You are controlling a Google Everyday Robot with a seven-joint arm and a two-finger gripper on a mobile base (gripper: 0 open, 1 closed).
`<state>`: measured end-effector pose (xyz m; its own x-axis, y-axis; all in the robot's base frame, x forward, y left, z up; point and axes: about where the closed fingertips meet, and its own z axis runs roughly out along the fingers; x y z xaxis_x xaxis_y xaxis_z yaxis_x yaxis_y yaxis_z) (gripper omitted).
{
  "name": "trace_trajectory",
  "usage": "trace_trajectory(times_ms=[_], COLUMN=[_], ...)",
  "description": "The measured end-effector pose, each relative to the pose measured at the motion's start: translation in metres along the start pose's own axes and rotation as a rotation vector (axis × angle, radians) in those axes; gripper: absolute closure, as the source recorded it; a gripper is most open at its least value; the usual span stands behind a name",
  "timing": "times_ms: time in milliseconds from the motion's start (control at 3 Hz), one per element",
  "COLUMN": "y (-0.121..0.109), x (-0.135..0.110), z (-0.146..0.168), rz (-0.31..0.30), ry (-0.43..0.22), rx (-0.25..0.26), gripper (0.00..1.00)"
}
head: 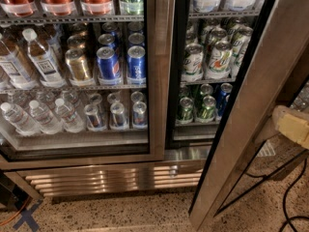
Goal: Open right fridge door
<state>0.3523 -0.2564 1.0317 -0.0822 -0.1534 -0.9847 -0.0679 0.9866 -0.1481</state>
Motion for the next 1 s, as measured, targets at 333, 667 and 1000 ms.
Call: trace_trajectory(times_ms=[333, 667, 1000], y=[-0.006, -0.014, -0.014], x=[-0.002, -0.006, -0.006], z=[-0.009, -0.024, -0.024], rz=[-0.005, -0.012, -0.012], ry=[0.007, -0.005, -0.006], rx=[0.021, 0.035, 0.035], gripper=[0.0, 0.0, 0.0])
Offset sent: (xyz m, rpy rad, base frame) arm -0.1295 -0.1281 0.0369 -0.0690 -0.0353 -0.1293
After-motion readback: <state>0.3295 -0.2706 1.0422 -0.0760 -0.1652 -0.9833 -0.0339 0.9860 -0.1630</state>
